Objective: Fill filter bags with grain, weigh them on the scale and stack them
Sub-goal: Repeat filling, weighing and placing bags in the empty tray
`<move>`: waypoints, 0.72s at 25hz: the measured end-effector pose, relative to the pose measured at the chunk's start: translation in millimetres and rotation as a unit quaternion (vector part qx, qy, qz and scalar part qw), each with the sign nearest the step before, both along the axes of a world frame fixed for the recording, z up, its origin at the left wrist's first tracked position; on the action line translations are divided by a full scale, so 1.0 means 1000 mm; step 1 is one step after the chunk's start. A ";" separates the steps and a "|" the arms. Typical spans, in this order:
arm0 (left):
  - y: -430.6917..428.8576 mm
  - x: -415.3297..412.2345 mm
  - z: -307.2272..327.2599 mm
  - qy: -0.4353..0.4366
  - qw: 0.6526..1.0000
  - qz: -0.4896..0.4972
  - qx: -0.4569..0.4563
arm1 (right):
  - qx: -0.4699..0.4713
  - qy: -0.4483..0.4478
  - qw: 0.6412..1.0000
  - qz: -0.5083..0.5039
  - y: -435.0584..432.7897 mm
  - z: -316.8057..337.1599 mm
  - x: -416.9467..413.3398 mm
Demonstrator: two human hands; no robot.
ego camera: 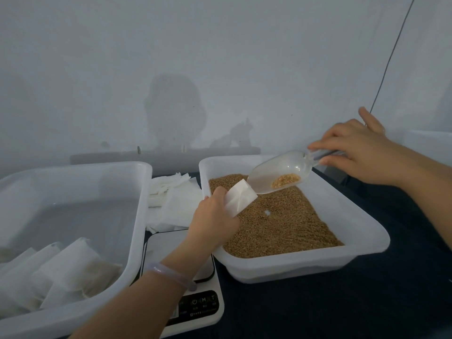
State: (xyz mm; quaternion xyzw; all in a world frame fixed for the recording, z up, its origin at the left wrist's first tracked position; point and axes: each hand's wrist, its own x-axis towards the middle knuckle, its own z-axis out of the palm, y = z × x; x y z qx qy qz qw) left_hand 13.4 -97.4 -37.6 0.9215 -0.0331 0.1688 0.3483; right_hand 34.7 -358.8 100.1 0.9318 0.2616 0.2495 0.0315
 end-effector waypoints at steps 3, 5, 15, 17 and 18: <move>0.000 0.001 0.000 0.006 1.000 0.005 0.000 | -0.012 -0.023 1.000 0.008 0.007 0.007 0.000; 0.000 0.001 0.000 0.003 1.000 0.004 -0.004 | -0.022 -0.035 0.999 0.008 0.010 0.009 -0.001; 0.000 0.002 -0.001 -0.008 1.000 0.009 -0.017 | -0.026 -0.053 0.998 0.016 0.017 0.007 0.000; 0.000 0.002 -0.001 -0.008 1.000 0.010 -0.020 | -0.022 -0.040 0.999 0.005 0.017 0.007 0.000; -0.001 0.002 -0.001 -0.008 1.000 0.009 -0.019 | -0.022 -0.036 0.999 0.001 0.016 0.007 0.000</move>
